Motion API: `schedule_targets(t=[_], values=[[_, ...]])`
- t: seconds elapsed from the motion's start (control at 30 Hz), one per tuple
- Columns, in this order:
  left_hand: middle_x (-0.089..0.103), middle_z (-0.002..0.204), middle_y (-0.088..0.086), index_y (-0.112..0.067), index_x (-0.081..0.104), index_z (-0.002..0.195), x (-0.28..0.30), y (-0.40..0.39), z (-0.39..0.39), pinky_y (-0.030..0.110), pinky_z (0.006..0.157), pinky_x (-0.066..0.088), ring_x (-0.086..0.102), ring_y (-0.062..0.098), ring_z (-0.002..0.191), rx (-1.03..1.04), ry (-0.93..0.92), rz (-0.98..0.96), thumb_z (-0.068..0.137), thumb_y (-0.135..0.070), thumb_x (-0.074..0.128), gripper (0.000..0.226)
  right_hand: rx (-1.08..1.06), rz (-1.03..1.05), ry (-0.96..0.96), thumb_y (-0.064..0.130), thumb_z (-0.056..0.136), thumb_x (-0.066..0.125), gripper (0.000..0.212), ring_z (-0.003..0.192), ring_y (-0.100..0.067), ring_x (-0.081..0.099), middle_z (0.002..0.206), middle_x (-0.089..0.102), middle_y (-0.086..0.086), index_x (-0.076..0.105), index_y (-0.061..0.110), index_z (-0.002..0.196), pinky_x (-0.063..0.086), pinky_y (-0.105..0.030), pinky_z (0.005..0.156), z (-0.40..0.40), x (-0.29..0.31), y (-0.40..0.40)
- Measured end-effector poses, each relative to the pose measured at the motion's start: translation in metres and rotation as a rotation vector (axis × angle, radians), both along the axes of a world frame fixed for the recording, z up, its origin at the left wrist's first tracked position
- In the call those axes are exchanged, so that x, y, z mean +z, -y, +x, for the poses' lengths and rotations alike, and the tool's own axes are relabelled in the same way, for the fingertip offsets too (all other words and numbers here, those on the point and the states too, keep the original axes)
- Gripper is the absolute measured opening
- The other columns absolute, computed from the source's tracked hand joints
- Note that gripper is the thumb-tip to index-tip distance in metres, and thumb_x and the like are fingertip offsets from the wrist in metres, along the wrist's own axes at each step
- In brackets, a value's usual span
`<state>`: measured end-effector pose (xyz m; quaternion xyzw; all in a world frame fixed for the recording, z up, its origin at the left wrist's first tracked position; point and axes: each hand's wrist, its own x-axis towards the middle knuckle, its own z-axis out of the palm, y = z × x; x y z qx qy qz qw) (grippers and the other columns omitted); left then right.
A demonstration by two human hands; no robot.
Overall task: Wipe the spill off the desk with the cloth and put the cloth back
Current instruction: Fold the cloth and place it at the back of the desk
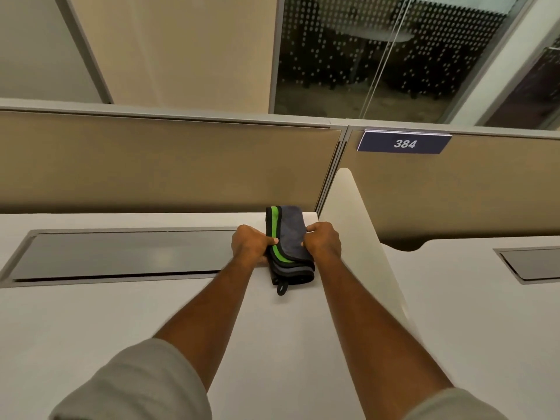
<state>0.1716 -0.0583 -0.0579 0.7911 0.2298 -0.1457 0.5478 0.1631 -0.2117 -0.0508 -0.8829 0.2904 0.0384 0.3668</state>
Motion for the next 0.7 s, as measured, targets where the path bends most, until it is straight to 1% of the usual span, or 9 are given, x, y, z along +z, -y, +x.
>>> schedule_targets(t=[0.07,0.13,0.17,0.2,0.27,0.37,0.5,0.6,0.7], values=[[0.076,0.089,0.014,-0.003,0.071,0.080,0.003,0.001,-0.001,0.034,0.060,0.063,0.073,0.025,0.068,-0.023,0.007,0.067,0.072,-0.030,0.092,0.036,-0.004,-0.048,0.011,0.015,0.095,0.067,0.021,0.107,-0.032,0.068,0.119,0.073,-0.011,0.073,0.016,0.115,0.051,-0.034,0.084,-0.004,-0.002,-0.002],[0.072,0.082,0.012,-0.008,0.063,0.069,0.005,0.002,-0.001,0.023,0.034,0.046,0.063,0.017,0.051,-0.043,-0.011,0.105,0.072,-0.032,0.091,0.038,-0.008,-0.060,0.026,0.017,0.096,0.068,0.027,0.111,-0.031,0.066,0.124,0.071,-0.010,0.069,0.017,0.123,0.052,-0.036,0.089,-0.008,-0.004,-0.003],[0.072,0.082,0.013,-0.007,0.062,0.069,0.006,0.002,-0.001,0.021,0.030,0.041,0.063,0.019,0.051,-0.041,-0.018,0.101,0.072,-0.032,0.091,0.038,-0.005,-0.061,0.031,0.018,0.096,0.068,0.030,0.114,-0.031,0.066,0.128,0.070,-0.010,0.067,0.017,0.127,0.052,-0.037,0.093,-0.009,-0.004,-0.004],[0.073,0.085,0.015,-0.005,0.064,0.074,0.006,0.002,0.000,0.022,0.032,0.044,0.067,0.023,0.056,-0.034,-0.023,0.089,0.074,-0.031,0.090,0.036,0.002,-0.058,0.035,0.017,0.097,0.068,0.033,0.117,-0.031,0.065,0.130,0.068,-0.010,0.065,0.016,0.129,0.052,-0.037,0.096,-0.011,-0.004,-0.004],[0.074,0.090,0.016,-0.001,0.069,0.089,0.008,0.001,0.001,0.028,0.047,0.055,0.074,0.030,0.071,-0.037,-0.028,0.088,0.081,-0.031,0.085,0.035,0.021,-0.042,0.043,0.015,0.097,0.068,0.036,0.120,-0.032,0.063,0.134,0.066,-0.012,0.064,0.015,0.132,0.051,-0.038,0.101,-0.012,-0.004,-0.003],[0.073,0.086,0.015,0.001,0.070,0.096,0.016,-0.006,-0.003,0.039,0.063,0.064,0.075,0.033,0.074,-0.059,-0.008,0.119,0.088,-0.033,0.075,0.035,0.054,-0.016,0.053,0.016,0.096,0.068,0.039,0.122,-0.032,0.062,0.137,0.065,-0.012,0.062,0.014,0.135,0.051,-0.038,0.102,-0.016,0.001,-0.002],[0.071,0.096,0.009,-0.005,0.073,0.105,0.027,-0.017,-0.017,0.038,0.085,0.058,0.070,0.032,0.096,-0.089,0.202,0.326,0.094,-0.031,0.065,0.029,0.144,-0.080,0.131,0.022,0.097,0.067,0.040,0.120,-0.030,0.064,0.135,0.066,-0.012,0.061,0.015,0.136,0.051,-0.037,0.101,-0.024,0.012,-0.007],[0.067,0.132,0.008,-0.011,0.063,0.134,0.035,-0.028,-0.032,0.039,0.101,0.048,0.060,0.029,0.124,-0.136,0.433,0.411,0.099,-0.030,0.058,0.040,0.375,-0.402,0.240,0.037,0.101,0.060,0.051,0.134,-0.030,0.053,0.148,0.055,-0.009,0.051,0.017,0.147,0.043,-0.041,0.113,-0.036,0.019,-0.015],[0.043,0.158,0.011,-0.009,0.041,0.152,0.040,-0.038,-0.044,0.040,0.122,0.029,0.033,0.027,0.149,-0.257,0.648,0.615,0.103,-0.028,0.049,0.053,0.553,-0.706,0.339,0.050,0.103,0.047,0.067,0.150,-0.030,0.033,0.162,0.038,-0.009,0.032,0.016,0.158,0.021,-0.045,0.126,-0.044,0.026,-0.024]])
